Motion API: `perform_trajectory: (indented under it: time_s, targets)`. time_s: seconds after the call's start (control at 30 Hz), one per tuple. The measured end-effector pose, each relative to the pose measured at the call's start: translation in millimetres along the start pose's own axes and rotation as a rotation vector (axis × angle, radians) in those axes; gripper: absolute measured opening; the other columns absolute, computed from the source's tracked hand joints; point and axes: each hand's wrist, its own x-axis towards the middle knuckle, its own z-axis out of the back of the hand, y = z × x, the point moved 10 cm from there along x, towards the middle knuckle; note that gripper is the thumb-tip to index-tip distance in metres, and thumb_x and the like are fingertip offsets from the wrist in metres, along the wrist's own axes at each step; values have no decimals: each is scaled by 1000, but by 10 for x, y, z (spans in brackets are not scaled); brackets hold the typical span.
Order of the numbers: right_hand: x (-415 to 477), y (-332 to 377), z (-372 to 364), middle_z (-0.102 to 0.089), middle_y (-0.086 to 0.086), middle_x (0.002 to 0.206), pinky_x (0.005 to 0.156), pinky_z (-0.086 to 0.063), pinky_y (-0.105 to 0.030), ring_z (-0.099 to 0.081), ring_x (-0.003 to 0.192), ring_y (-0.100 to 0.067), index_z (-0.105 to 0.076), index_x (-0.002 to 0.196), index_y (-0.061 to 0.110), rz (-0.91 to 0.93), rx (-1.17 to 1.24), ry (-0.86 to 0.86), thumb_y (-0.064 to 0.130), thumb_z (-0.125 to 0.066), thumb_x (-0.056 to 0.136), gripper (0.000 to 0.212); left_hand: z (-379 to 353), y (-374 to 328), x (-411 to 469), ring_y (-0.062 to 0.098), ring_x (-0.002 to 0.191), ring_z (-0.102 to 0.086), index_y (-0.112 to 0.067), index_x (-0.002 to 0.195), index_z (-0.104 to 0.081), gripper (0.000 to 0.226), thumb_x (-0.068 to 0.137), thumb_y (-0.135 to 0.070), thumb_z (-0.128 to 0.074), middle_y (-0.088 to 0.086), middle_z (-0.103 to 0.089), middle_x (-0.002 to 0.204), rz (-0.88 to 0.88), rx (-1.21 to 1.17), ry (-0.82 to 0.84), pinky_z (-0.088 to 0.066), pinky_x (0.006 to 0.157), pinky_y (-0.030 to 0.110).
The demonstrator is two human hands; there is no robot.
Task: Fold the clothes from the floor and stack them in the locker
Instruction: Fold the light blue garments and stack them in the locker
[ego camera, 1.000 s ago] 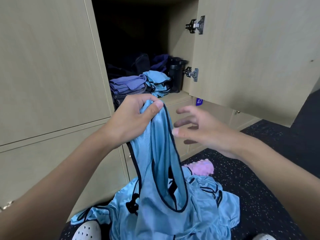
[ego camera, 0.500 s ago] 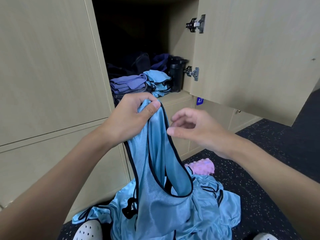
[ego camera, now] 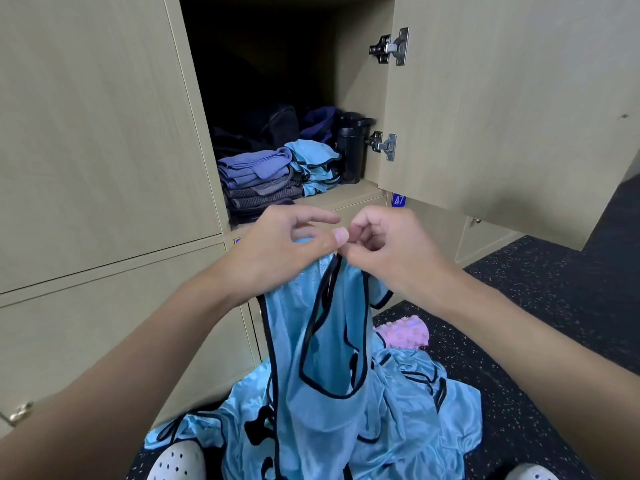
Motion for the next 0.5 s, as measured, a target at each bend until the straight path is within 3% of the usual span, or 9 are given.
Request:
perform_trajectory:
  time_s: [0.13, 0.23, 0.33, 0.4, 0.43, 0.5]
  targets:
    - [-15, 47, -27, -67, 0, 72, 63, -51, -22, -58, 64, -6, -65, 74, 22, -19, 35, 29, 7, -75, 83, 20, -6, 19, 30, -8, 55, -55, -19, 92, -79, 17, 91, -32, -69, -16, -72, 76, 32, 12, 15, -40, 56, 6]
    - [-37, 46, -30, -73, -3, 82, 78, -55, -26, -63, 73, -6, -72, 82, 20, -80, 97, 83, 5, -75, 82, 16, 50, 119, 42, -12, 71, -60, -23, 77, -79, 16, 82, -38, -76, -20, -71, 73, 92, -41, -6, -42, 74, 13]
    - [-57, 50, -11, -75, -3, 89, 85, -56, -27, -67, 82, -9, -74, 89, 22, -112, 160, 90, -2, -65, 86, 27, 92, 166, 49, -8, 64, -59, -22, 76, -76, 13, 84, -31, -76, -20, -68, 66, 112, -61, -13, -45, 70, 11]
    - [-63, 16, -27, -75, -6, 94, 88, -58, -30, -71, 89, -18, -73, 96, 19, -150, 225, 91, -9, -56, 88, 34, 121, 167, 50, 0, 81, -64, -22, 79, -78, 11, 86, -30, -76, -11, -75, 81, 98, -55, -17, -50, 91, 27]
    - [-62, 10, -23, -75, -4, 96, 89, -57, -31, -72, 91, -18, -72, 101, 19, -149, 214, 84, -9, -56, 88, 34, 130, 149, 41, 4, 83, -65, -22, 81, -77, 11, 88, -29, -74, -7, -75, 85, 90, -64, -14, -50, 94, 34]
    - [-52, -14, 4, -72, 4, 102, 88, -52, -25, -68, 95, -10, -66, 111, 26, -126, 106, 72, 3, -65, 89, 32, 169, 101, 29, 3, 76, -61, -20, 82, -74, 12, 92, -25, -70, -10, -71, 80, 56, -85, -20, -48, 85, 31]
